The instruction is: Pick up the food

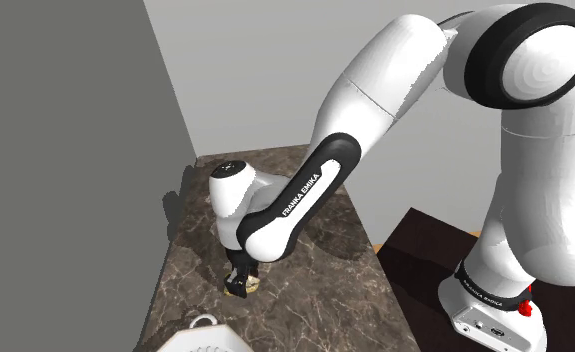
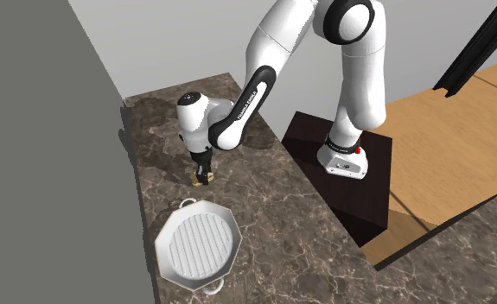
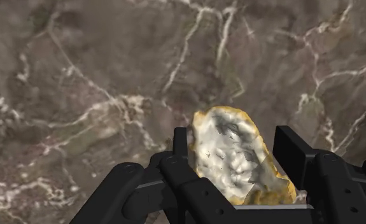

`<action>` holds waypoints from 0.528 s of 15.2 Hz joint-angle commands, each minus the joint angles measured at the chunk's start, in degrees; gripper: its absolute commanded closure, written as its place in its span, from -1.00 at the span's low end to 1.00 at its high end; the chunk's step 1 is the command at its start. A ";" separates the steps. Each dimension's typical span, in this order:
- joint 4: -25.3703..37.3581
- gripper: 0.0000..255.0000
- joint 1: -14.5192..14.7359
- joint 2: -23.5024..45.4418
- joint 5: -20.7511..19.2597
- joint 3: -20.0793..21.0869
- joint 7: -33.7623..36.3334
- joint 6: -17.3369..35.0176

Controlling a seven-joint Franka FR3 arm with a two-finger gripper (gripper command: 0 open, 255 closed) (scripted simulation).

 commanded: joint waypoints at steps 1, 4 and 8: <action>0.01 1.00 -0.11 -0.60 0.24 0.16 -0.09 -0.60; 0.22 1.00 -0.45 -2.41 0.91 0.56 -0.33 -2.55; 0.67 1.00 -0.84 -4.71 1.77 0.99 -0.64 -5.21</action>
